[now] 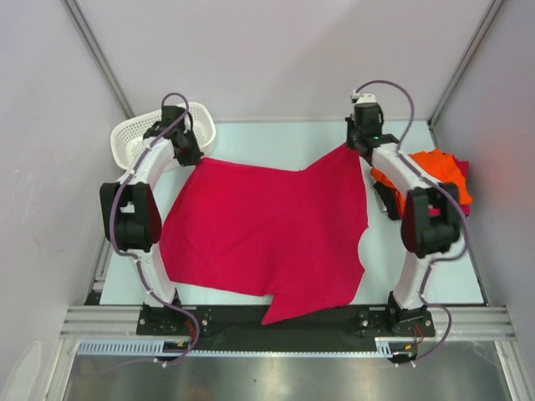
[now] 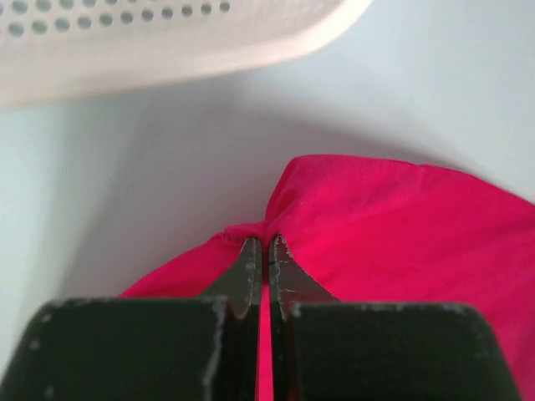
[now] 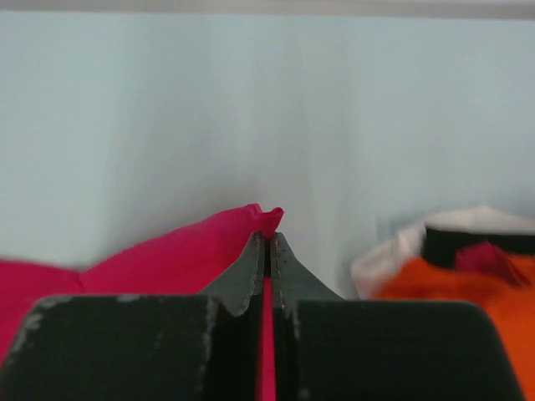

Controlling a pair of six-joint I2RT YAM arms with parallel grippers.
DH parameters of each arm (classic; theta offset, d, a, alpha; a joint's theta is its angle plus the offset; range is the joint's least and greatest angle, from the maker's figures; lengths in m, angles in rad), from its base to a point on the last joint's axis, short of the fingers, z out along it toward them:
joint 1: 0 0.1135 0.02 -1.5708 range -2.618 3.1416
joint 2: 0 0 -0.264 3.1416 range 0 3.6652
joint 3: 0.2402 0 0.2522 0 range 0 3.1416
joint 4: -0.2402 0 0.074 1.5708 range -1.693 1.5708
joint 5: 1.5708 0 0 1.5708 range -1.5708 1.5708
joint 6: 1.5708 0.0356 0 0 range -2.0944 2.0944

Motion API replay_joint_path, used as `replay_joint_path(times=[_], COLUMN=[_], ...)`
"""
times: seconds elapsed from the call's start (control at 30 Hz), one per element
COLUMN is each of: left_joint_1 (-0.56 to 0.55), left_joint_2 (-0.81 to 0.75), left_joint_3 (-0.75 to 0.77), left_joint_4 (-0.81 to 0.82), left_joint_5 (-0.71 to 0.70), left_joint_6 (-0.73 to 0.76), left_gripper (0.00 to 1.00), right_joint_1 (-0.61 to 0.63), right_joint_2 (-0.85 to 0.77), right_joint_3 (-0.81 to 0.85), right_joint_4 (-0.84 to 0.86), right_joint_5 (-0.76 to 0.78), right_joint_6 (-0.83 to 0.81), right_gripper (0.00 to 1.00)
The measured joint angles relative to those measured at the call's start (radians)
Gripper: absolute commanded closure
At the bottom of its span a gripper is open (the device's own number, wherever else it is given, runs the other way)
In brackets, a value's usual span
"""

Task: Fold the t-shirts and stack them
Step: Flatten out the tshirt, then fold the flattened tshirt in 1/3 of the way

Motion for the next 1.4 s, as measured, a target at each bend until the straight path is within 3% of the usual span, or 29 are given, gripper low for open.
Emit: replay_joint_path(times=[0.13,0.37,0.6,0.83,1.1,1.4], left_joint_1=[-0.004,0.002,0.058,0.124,0.142,0.191], left_joint_2=[0.163,0.334,0.338,0.32,0.272,0.188], left_joint_3=[0.153,0.334,0.356,0.304,0.227,0.167], left_joint_4=[-0.01,-0.072,-0.125,-0.182,-0.238,-0.264], left_joint_5=[-0.014,-0.051,-0.072,-0.098,-0.126,-0.144], left_joint_6=[0.025,0.059,0.058,0.042,0.038,0.014], left_gripper=[1.0,1.0,1.0,1.0,1.0,1.0], right_joint_1=[0.003,0.004,0.008,0.021,0.053,0.058], right_joint_2=[0.276,0.503,0.467,0.228,0.002,-0.032], right_joint_3=[0.269,0.558,0.521,0.27,0.163,0.045], right_joint_4=[0.023,0.0,-0.057,-0.147,-0.263,-0.407], right_joint_5=[0.008,0.03,0.056,0.066,0.078,0.046], right_joint_6=[-0.027,-0.04,-0.024,0.014,0.089,0.198], right_gripper=[1.0,1.0,1.0,1.0,1.0,1.0])
